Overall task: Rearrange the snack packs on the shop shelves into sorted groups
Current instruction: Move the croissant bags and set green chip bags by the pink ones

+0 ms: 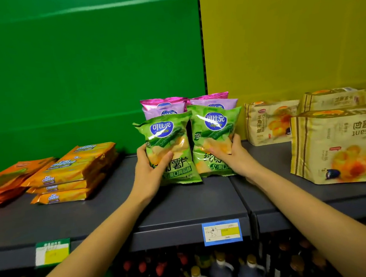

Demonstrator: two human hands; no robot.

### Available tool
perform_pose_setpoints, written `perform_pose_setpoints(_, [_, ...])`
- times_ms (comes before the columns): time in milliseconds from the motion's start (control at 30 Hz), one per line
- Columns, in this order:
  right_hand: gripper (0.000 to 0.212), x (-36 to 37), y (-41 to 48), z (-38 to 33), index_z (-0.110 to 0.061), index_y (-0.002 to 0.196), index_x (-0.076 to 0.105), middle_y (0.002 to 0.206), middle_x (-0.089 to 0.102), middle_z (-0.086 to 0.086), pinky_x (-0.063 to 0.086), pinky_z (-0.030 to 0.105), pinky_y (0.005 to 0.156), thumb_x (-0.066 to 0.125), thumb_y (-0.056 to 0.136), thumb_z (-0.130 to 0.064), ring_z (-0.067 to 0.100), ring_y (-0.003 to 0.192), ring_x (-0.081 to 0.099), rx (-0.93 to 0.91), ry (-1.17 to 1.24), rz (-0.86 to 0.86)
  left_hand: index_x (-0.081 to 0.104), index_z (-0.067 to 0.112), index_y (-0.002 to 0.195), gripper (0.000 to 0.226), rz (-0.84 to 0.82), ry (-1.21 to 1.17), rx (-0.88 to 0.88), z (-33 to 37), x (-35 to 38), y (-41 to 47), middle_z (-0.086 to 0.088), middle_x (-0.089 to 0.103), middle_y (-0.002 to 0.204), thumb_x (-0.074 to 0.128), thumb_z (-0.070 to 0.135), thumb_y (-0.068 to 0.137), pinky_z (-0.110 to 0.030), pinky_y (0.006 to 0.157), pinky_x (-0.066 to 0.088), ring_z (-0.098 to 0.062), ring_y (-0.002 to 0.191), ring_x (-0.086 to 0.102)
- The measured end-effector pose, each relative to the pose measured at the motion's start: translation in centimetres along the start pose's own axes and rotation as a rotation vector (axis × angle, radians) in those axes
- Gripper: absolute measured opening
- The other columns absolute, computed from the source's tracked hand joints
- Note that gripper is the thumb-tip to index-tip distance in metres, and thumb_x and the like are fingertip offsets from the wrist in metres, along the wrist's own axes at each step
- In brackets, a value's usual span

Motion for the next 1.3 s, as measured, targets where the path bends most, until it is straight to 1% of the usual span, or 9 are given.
perform_pose_setpoints(100, [0.079, 0.0, 0.0, 0.1, -0.006, 0.142, 0.016, 0.146, 0.039, 0.007, 0.037, 0.032, 0.105, 0.063, 0.084, -0.034, 0.022, 0.131, 0.042, 0.007, -0.041, -0.008, 0.039, 0.010, 0.125, 0.050, 0.033, 0.043, 0.024, -0.1, 0.4, 0.2, 0.017, 0.055, 0.099, 0.064, 0.025, 0.084, -0.026, 0.089, 0.047, 0.001, 0.091, 0.056])
perform_pose_setpoints(167, [0.080, 0.1, 0.0, 0.2, -0.007, 0.142, 0.016, 0.146, 0.039, 0.007, 0.036, 0.036, 0.108, 0.062, 0.084, -0.037, 0.023, 0.131, 0.041, 0.018, -0.063, -0.019, 0.037, 0.009, 0.127, 0.053, 0.036, 0.098, 0.039, 0.0, 0.5, 0.1, 0.015, 0.053, 0.101, 0.063, 0.029, 0.084, -0.023, 0.084, 0.042, -0.006, 0.095, 0.056])
perform_pose_setpoints(400, [0.079, 0.0, -0.1, 0.1, -0.007, 0.145, 0.014, 0.149, 0.035, 0.006, 0.033, 0.038, 0.111, 0.055, 0.087, -0.043, 0.022, 0.135, 0.037, 0.068, -0.051, -0.037, 0.022, 0.007, 0.136, 0.067, 0.039, 0.184, 0.053, -0.5, 0.4, 0.2, -0.005, 0.053, 0.125, 0.058, 0.037, 0.087, -0.032, 0.095, 0.041, -0.019, 0.111, 0.053])
perform_pose_setpoints(500, [0.077, -0.1, -0.1, 0.1, -0.006, 0.145, 0.015, 0.148, 0.037, 0.005, 0.034, 0.030, 0.105, 0.053, 0.089, -0.041, 0.021, 0.134, 0.038, 0.078, -0.068, -0.044, 0.020, 0.005, 0.135, 0.068, 0.077, 0.212, 0.055, -0.6, 0.3, 0.3, -0.009, 0.051, 0.128, 0.056, 0.037, 0.087, -0.031, 0.093, 0.039, -0.021, 0.114, 0.052])
perform_pose_setpoints(633, [0.074, 0.0, -0.2, 0.0, -0.009, 0.146, 0.017, 0.147, 0.039, 0.003, 0.033, 0.024, 0.098, 0.053, 0.089, -0.040, 0.019, 0.133, 0.040, 0.077, -0.061, -0.054, 0.019, 0.003, 0.137, 0.073, 0.088, 0.253, 0.058, -1.0, 0.3, 0.6, -0.014, 0.045, 0.135, 0.056, 0.041, 0.086, -0.037, 0.100, 0.039, -0.026, 0.121, 0.048])
perform_pose_setpoints(800, [0.078, 0.0, -0.1, 0.3, -0.010, 0.145, 0.017, 0.148, 0.037, 0.005, 0.034, 0.035, 0.108, 0.057, 0.086, -0.042, 0.022, 0.134, 0.039, 0.069, -0.034, -0.008, 0.016, 0.008, 0.138, 0.088, 0.077, 0.257, 0.036, -0.9, 0.2, 0.3, -0.010, 0.045, 0.137, 0.049, 0.060, 0.075, -0.043, 0.102, 0.039, -0.024, 0.123, 0.048])
perform_pose_setpoints(933, [0.091, -0.1, -0.3, 0.3, -0.011, 0.147, 0.008, 0.149, 0.034, 0.004, 0.033, 0.040, 0.112, 0.063, 0.082, -0.043, 0.020, 0.134, 0.039, 0.056, 0.022, 0.029, 0.016, 0.012, 0.139, 0.087, 0.083, 0.254, 0.011, -0.7, 0.1, 0.1, -0.006, 0.047, 0.137, 0.047, 0.060, 0.074, -0.043, 0.101, 0.039, -0.023, 0.122, 0.048])
perform_pose_setpoints(1067, [0.105, -0.1, -0.4, 0.1, -0.017, 0.146, 0.007, 0.149, 0.035, 0.004, 0.034, 0.044, 0.111, 0.064, 0.068, -0.057, 0.021, 0.133, 0.040, 0.061, 0.026, 0.050, 0.015, 0.012, 0.140, 0.088, 0.093, 0.284, -0.003, -0.7, -0.1, 0.0, -0.008, 0.047, 0.135, 0.048, 0.056, 0.072, -0.038, 0.097, 0.036, -0.026, 0.120, 0.048])
perform_pose_setpoints(1300, [0.091, -0.5, -0.5, 0.2, -0.019, 0.146, 0.010, 0.149, 0.036, 0.005, 0.033, 0.043, 0.111, 0.065, 0.078, -0.046, 0.023, 0.133, 0.040, 0.057, 0.014, 0.080, 0.021, 0.012, 0.137, 0.083, 0.086, 0.314, 0.010, -0.9, -0.2, 0.0, -0.009, 0.049, 0.131, 0.049, 0.055, 0.073, -0.043, 0.099, 0.039, -0.027, 0.118, 0.050])
Point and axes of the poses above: each hand's wrist, its own y-axis towards the middle knuckle, its own x-axis out of the palm, z = x × y, the point moved 4 cm from there along y, towards the middle knuckle
